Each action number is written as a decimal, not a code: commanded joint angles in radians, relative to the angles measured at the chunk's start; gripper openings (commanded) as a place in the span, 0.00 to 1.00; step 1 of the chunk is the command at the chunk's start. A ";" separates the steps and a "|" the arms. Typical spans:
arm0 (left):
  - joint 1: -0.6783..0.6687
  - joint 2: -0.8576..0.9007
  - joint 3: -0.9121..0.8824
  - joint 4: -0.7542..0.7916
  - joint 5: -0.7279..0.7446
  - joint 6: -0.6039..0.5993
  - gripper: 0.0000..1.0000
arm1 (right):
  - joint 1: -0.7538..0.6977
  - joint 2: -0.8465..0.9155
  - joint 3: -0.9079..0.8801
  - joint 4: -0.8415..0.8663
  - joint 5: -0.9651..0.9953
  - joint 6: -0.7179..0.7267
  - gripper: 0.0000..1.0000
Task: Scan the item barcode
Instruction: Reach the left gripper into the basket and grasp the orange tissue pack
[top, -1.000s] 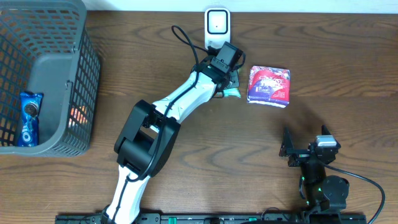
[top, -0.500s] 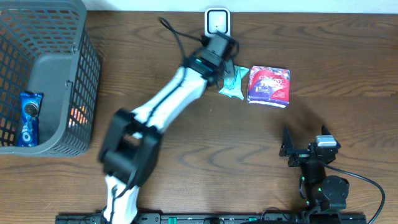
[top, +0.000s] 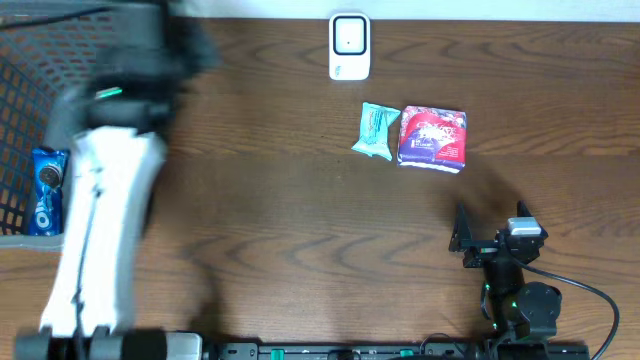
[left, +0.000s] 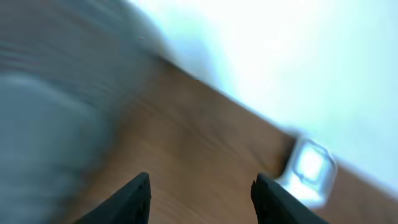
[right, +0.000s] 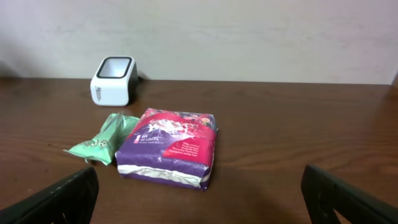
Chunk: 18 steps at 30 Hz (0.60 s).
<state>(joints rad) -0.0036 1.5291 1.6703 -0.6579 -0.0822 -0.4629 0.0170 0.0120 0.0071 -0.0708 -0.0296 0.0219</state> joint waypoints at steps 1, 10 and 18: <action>0.196 -0.107 0.008 -0.044 -0.035 0.022 0.54 | -0.008 -0.005 -0.002 -0.004 -0.003 0.010 0.99; 0.549 -0.108 0.007 -0.232 -0.034 -0.060 0.58 | -0.008 -0.005 -0.002 -0.004 -0.003 0.010 0.99; 0.574 0.036 0.007 -0.338 0.050 -0.197 0.68 | -0.008 -0.005 -0.002 -0.004 -0.003 0.010 0.99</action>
<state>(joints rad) 0.5686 1.5078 1.6707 -0.9813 -0.0978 -0.6022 0.0170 0.0120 0.0071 -0.0708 -0.0296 0.0223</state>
